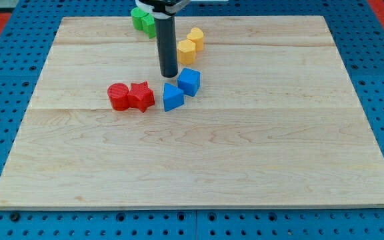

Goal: Move the blue cube right to the blue triangle

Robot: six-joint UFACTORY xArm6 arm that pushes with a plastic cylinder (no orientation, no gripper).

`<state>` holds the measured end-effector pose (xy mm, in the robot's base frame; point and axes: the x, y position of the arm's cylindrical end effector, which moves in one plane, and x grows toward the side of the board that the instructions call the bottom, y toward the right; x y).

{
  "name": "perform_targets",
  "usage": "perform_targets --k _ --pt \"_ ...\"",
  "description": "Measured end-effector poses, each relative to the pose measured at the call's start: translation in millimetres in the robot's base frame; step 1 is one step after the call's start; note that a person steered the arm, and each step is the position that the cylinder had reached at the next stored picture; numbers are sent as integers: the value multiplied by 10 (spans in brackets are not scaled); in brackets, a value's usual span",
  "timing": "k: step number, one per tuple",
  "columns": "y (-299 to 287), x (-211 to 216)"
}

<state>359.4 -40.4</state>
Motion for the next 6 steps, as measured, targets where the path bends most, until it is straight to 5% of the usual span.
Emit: perform_targets --k 3,6 --pt "628 81" --pt "648 321"
